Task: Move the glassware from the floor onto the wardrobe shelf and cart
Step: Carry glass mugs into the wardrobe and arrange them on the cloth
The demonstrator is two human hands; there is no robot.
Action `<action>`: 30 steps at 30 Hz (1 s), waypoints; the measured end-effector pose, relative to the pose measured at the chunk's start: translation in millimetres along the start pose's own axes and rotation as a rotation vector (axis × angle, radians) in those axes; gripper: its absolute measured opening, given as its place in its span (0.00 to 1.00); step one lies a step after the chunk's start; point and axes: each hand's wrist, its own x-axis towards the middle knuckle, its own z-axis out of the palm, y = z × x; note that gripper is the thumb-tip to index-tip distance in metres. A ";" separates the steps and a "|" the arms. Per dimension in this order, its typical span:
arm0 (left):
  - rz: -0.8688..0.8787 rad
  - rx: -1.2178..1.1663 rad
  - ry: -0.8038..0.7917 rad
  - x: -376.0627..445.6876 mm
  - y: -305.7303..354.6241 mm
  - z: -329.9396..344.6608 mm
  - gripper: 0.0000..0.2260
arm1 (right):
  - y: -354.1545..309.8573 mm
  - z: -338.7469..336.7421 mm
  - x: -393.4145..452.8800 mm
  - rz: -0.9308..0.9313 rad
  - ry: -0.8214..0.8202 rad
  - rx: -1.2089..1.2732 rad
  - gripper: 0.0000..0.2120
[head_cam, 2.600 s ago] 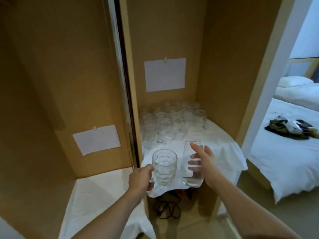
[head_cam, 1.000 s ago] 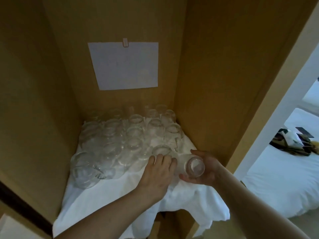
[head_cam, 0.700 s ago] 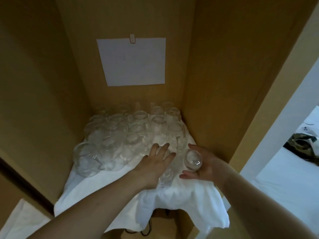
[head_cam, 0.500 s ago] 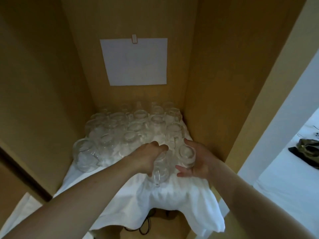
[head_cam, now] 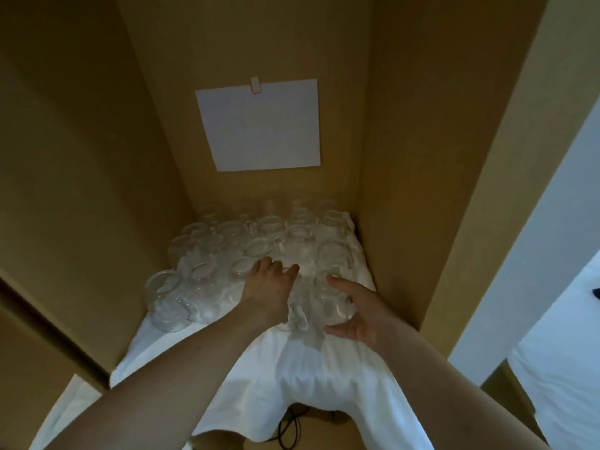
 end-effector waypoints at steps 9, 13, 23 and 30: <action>0.063 -0.005 -0.006 1.3 -8.8 4.3 0.53 | 15.1 2.8 -2.1 -0.013 0.102 -0.078 0.36; 0.144 -0.122 0.021 -1.8 -22.5 2.6 0.52 | 17.3 7.1 -9.5 0.042 0.193 -0.040 0.53; 0.193 -0.384 0.254 6.5 -113.5 -27.2 0.34 | -32.4 69.7 -19.6 -0.372 0.647 -0.737 0.27; 0.029 -0.496 0.196 8.8 -181.0 -34.0 0.28 | -47.8 154.2 -14.1 -0.620 0.520 -0.945 0.30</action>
